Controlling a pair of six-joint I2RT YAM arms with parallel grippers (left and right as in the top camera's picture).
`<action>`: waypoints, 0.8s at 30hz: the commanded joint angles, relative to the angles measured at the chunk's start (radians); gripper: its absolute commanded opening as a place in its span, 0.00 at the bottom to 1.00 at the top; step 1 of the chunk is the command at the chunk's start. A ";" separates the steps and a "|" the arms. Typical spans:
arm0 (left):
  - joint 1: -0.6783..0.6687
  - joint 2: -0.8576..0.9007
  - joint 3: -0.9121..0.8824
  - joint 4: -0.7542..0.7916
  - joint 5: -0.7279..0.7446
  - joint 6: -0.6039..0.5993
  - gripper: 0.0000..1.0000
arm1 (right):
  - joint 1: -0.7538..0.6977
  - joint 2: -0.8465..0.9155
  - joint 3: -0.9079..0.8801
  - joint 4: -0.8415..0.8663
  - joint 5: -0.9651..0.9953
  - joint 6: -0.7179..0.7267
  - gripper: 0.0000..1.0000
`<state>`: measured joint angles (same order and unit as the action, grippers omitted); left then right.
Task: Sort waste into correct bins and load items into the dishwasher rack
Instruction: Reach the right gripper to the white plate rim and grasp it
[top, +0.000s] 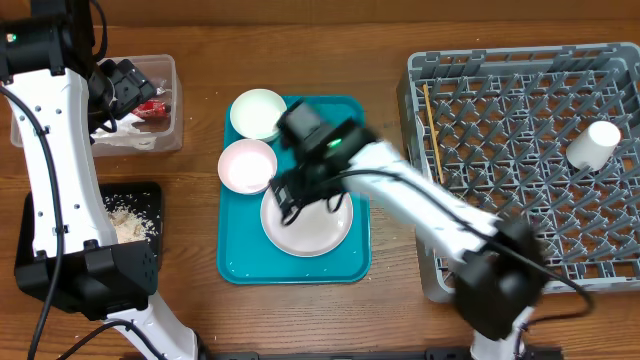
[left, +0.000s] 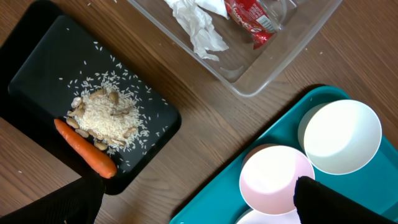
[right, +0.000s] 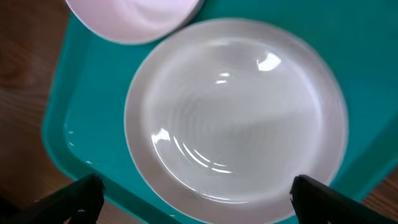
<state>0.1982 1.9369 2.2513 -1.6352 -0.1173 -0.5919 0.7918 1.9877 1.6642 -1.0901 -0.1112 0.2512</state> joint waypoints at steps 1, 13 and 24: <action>-0.001 0.000 -0.003 -0.002 -0.013 0.009 1.00 | 0.051 0.053 -0.003 0.013 0.047 -0.021 0.99; -0.002 0.000 -0.003 -0.002 -0.013 0.009 1.00 | 0.142 0.115 0.000 0.018 0.241 0.053 1.00; -0.002 0.000 -0.003 -0.002 -0.013 0.009 1.00 | -0.077 0.094 0.066 -0.070 0.340 0.206 1.00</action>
<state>0.1982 1.9369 2.2513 -1.6348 -0.1173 -0.5919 0.7734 2.1040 1.7023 -1.1587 0.2104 0.4442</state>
